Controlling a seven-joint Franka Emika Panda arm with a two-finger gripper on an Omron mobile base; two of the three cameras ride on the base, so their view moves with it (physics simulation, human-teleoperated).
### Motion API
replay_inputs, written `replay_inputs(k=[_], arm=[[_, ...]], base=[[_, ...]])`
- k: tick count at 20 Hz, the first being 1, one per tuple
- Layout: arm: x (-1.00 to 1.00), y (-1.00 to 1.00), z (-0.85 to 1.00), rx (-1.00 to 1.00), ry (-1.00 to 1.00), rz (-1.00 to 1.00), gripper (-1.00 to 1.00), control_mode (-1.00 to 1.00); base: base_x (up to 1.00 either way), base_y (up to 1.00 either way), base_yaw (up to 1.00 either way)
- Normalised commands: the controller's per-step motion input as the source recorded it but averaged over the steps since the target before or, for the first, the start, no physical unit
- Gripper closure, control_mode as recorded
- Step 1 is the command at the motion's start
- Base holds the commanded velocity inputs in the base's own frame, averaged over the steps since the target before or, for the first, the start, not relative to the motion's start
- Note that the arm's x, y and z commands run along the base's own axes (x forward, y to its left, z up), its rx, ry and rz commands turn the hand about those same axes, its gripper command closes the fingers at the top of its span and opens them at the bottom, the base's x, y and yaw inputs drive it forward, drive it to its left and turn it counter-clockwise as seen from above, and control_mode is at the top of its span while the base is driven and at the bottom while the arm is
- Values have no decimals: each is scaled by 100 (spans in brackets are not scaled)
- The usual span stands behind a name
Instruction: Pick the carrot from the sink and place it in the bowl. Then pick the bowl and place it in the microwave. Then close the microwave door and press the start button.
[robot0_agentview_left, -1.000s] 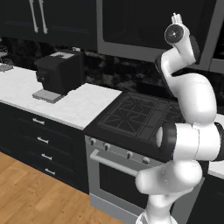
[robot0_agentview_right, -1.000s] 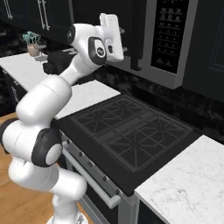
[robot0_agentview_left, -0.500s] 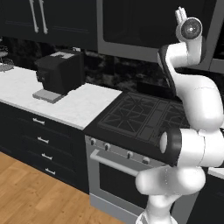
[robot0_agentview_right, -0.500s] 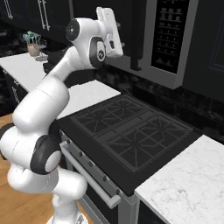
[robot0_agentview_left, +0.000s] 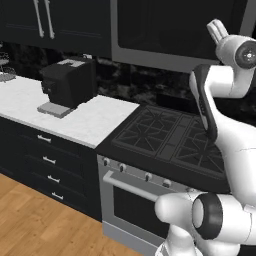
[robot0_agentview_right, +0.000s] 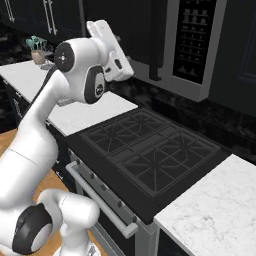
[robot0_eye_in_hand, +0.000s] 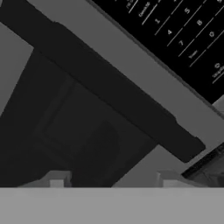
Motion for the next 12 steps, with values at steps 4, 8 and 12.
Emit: replay_inputs(k=[4,8,12], arm=[[-100,2,-3,-35,1,1,100,-100],[-96,0,-1,-41,0,0,100,-100],[-58,-1,0,-32,0,0,100,-100]], base=[[0,0,0],[0,0,0],[0,0,0]])
